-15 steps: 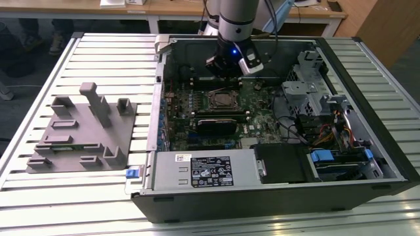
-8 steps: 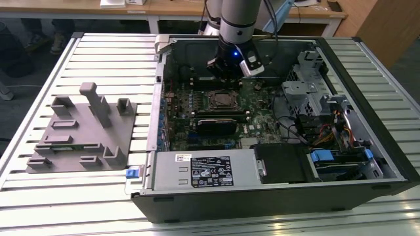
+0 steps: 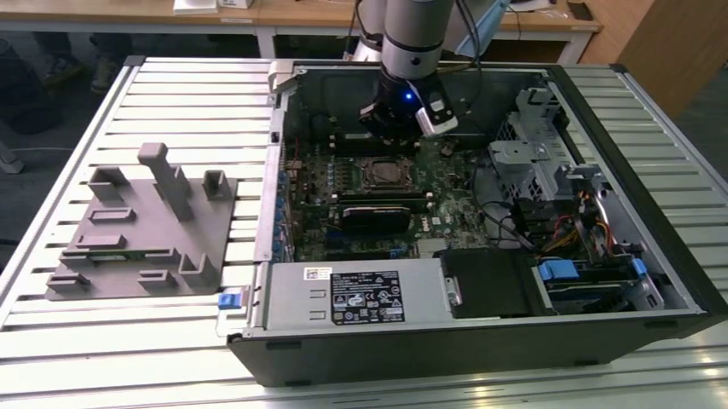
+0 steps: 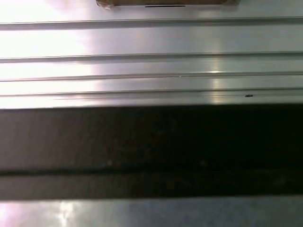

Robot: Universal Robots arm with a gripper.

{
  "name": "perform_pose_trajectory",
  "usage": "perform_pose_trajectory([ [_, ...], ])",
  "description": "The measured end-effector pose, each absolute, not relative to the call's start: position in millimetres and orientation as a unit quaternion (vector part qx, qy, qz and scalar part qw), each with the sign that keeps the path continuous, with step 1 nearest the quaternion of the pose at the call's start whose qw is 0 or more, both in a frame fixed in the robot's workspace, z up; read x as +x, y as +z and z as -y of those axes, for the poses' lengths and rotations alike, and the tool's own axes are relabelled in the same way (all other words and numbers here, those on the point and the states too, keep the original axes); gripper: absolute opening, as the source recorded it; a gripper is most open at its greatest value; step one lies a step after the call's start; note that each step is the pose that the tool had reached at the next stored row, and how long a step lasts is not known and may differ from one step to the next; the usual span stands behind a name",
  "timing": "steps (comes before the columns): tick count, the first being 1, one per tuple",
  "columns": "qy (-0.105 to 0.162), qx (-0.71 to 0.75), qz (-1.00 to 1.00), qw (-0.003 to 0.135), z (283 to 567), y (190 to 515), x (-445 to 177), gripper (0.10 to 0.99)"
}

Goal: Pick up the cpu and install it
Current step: 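Install the first cpu locking lever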

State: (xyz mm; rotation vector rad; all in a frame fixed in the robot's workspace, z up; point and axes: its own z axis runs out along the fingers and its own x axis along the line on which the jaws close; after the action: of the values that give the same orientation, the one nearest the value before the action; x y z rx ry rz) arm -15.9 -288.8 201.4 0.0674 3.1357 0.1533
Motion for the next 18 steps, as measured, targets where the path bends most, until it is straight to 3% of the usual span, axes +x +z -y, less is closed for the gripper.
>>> perform_pose_trajectory([
  [18,0.048,0.022,-0.999,0.001,288.8,200.3,-14.8,0.106],
])
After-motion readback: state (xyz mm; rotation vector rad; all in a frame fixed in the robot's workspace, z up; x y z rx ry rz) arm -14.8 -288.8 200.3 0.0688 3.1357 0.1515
